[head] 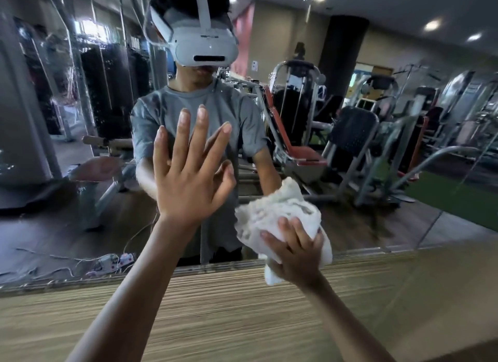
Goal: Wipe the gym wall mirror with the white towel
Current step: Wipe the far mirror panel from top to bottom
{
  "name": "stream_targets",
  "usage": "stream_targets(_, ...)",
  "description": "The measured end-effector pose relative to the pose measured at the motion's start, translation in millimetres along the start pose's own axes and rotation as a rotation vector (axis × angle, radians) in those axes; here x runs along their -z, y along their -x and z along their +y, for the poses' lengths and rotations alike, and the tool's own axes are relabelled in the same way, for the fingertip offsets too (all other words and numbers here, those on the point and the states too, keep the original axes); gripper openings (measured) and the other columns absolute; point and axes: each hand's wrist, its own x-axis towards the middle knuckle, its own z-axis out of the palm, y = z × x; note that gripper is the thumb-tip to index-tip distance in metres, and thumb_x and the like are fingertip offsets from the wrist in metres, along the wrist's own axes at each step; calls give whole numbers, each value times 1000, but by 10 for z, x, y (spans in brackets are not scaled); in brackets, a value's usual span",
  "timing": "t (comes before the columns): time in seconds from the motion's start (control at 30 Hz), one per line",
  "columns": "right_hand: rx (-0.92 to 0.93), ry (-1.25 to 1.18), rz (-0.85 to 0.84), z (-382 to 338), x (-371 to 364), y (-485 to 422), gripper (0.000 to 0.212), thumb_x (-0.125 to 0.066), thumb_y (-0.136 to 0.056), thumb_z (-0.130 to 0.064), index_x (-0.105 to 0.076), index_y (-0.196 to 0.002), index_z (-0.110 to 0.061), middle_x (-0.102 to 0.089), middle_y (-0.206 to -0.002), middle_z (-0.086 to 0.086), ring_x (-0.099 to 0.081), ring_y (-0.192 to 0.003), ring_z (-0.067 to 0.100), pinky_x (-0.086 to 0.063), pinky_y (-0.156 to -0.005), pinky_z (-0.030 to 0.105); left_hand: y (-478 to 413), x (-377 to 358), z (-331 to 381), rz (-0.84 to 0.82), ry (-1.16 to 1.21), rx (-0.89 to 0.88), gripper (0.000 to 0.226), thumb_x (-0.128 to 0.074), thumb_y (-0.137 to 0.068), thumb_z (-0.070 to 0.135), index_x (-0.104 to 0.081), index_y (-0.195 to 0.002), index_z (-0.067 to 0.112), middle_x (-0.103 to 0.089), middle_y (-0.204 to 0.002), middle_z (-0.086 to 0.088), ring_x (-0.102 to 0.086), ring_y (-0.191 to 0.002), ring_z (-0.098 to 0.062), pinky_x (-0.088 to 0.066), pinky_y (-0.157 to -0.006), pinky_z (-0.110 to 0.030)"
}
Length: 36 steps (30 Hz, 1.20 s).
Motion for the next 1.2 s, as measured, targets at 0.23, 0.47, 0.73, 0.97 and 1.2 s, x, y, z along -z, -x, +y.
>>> stream_targets(0.23, -893, -195, 319, -81, 122, -796, 60, -49, -83, -29, -44, -140, -12, -34, -156, 24, -27, -146, 34, -23, -111, 59, -5, 7, 20, -10, 5, 7, 62, -49, -96, 40, -40, -154, 21, -34, -159, -15, -28, -149, -33, -22, -119, -57)
stream_targets(0.47, -40, -18, 2, -47, 90, -191, 45, -27, -99, -53, -50, -132, -34, -11, -168, -4, -17, -153, 19, -33, -94, 48, 38, -15, -39, 9, 8, -32, 65, -49, -96, 40, -35, -156, 20, -30, -162, -14, -26, -150, -34, -21, -119, -57)
stream_targets(0.73, -591, -121, 219, 102, 355, -1374, 63, -46, -86, -38, -40, -147, -22, -29, -160, 17, -21, -150, 30, -16, -112, 55, 22, 1, -9, 4, 26, -21, 64, -49, -96, 40, -36, -156, 20, -31, -161, -14, -26, -151, -33, -24, -118, -58)
stream_targets(0.97, 260, 108, 24, 728, 494, -1160, 70, -56, -79, -45, -38, -147, -38, -26, -162, 1, -21, -150, 22, -32, -94, 50, 19, 17, -5, 9, 60, -24, 63, -50, -96, 39, -39, -154, 19, -32, -161, -14, -27, -150, -33, -31, -114, -60)
stream_targets(1.2, -185, 34, 176, 452, 580, -1928, 67, -52, -82, -39, -41, -148, -33, -31, -160, 11, -26, -148, 29, -28, -100, 52, 15, 0, -27, 8, 74, -26, 62, -50, -96, 39, -39, -154, 21, -34, -160, -14, -31, -149, -34, -34, -111, -61)
